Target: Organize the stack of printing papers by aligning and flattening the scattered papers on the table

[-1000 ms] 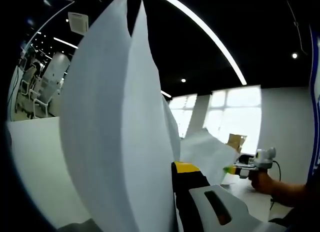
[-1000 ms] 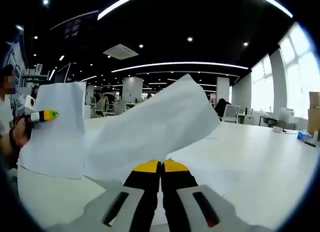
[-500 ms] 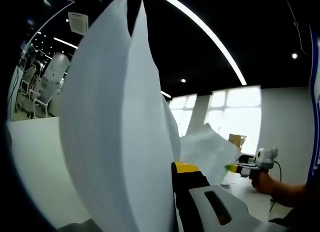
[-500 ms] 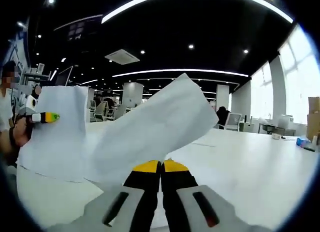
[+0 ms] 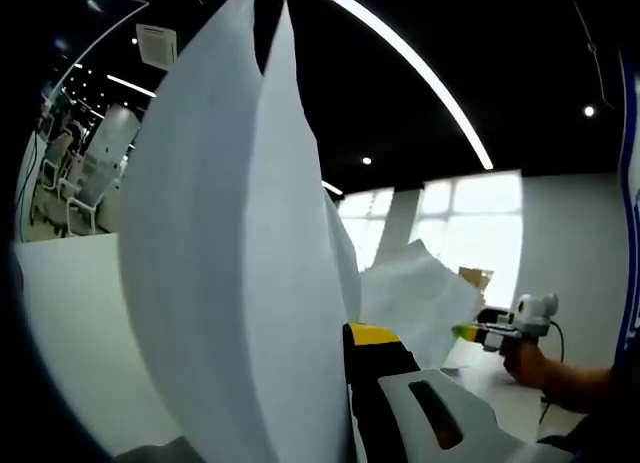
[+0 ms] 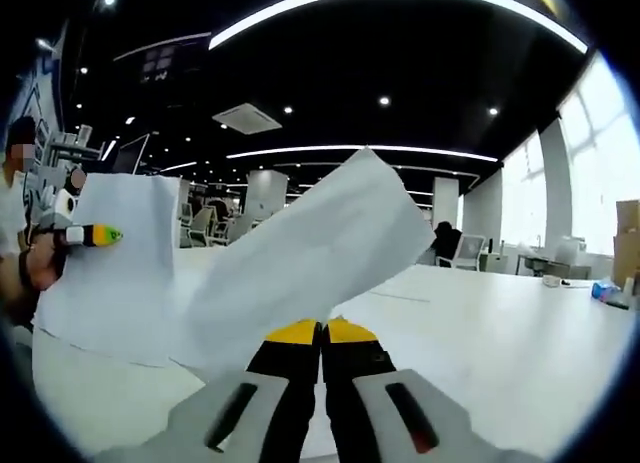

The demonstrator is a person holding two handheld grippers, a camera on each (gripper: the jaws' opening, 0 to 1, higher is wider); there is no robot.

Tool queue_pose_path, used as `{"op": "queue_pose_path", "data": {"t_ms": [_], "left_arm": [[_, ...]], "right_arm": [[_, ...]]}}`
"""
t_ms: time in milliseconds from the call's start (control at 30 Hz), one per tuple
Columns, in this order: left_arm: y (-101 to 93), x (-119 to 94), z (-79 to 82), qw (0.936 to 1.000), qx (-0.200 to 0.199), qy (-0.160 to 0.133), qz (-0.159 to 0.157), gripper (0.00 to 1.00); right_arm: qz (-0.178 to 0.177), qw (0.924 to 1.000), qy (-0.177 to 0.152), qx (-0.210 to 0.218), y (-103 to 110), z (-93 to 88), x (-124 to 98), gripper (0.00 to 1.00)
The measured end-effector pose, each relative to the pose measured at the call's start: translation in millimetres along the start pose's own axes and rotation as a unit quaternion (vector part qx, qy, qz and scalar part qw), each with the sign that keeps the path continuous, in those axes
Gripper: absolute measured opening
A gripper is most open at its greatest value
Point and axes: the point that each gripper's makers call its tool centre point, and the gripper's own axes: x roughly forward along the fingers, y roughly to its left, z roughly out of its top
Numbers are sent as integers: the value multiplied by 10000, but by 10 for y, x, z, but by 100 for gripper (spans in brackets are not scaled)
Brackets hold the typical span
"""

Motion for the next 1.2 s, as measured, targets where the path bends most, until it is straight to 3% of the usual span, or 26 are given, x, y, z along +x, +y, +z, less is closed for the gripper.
{"op": "queue_pose_path", "data": {"t_ms": [1200], "left_arm": [[-18,4,-17,10000,4,13,15,6]], "right_arm": [[-4,9988,-345,-355,40,149,-37,0]]}}
